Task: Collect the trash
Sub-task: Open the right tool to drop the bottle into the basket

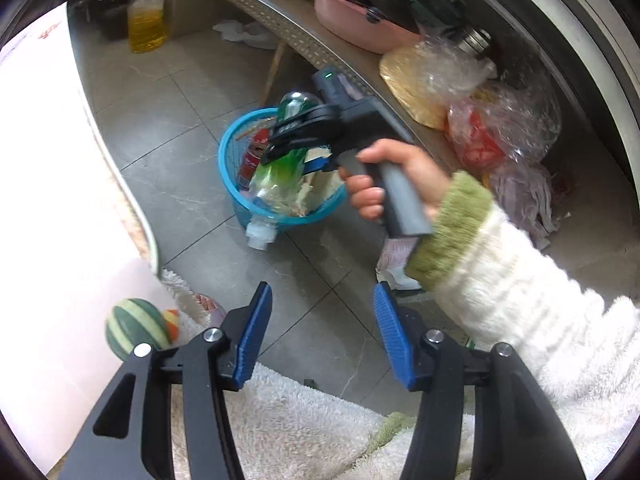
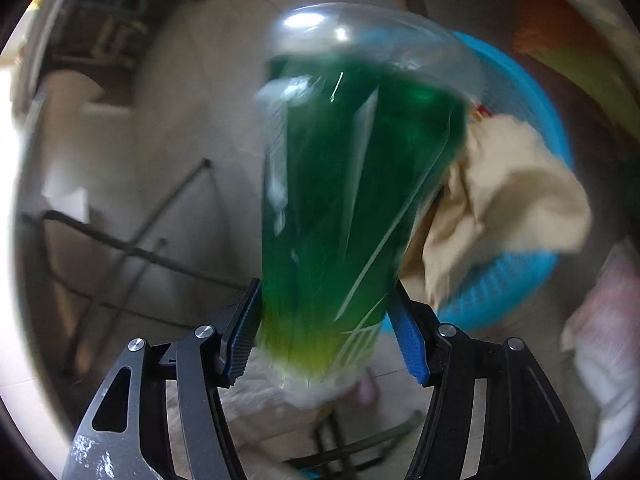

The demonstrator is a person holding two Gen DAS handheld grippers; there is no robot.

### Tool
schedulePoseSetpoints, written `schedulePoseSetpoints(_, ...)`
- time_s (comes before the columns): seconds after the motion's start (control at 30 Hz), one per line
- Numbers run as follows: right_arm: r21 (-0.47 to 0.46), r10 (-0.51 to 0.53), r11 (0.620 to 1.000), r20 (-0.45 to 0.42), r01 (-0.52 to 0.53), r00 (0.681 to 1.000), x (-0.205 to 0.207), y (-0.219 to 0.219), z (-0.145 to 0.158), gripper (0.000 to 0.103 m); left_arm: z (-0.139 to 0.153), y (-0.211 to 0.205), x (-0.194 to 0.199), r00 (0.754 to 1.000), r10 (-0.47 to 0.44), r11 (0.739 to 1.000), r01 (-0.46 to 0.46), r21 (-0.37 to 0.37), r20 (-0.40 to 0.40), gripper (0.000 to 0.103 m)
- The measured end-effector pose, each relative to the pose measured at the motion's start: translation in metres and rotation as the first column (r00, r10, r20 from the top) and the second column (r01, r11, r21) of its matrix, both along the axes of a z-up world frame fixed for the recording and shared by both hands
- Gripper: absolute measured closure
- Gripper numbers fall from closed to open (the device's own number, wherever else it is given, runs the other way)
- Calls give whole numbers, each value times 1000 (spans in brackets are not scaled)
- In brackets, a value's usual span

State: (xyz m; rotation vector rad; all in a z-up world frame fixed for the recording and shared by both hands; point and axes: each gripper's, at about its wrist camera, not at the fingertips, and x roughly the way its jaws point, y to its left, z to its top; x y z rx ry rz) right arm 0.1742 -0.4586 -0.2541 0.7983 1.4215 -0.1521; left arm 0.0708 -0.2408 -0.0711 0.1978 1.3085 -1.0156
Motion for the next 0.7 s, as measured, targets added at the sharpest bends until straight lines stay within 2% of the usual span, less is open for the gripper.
schedulePoseSetpoints(0.17,-20,-62,998,58,63,996,-5,-2,-5,40,-1,2,7,1000,6,1000,-6,9,-3,50)
schedulePoseSetpoints(0.47,-51,-174,982,139,182,975,-78,-9,31,40,-1,5,10,1000,7,1000,-7,-6,-8,50)
schedulePoseSetpoints(0.53,-48,-199,977,152,208,968,-87,-8,30,39,2,7,9,1000,17,1000,-17,-16,-1,48)
schedulePoseSetpoints(0.7,-93,-220,966,186,240,958,-123,-5,50,39,16,21,8,998,51,997,-50,-55,32,46)
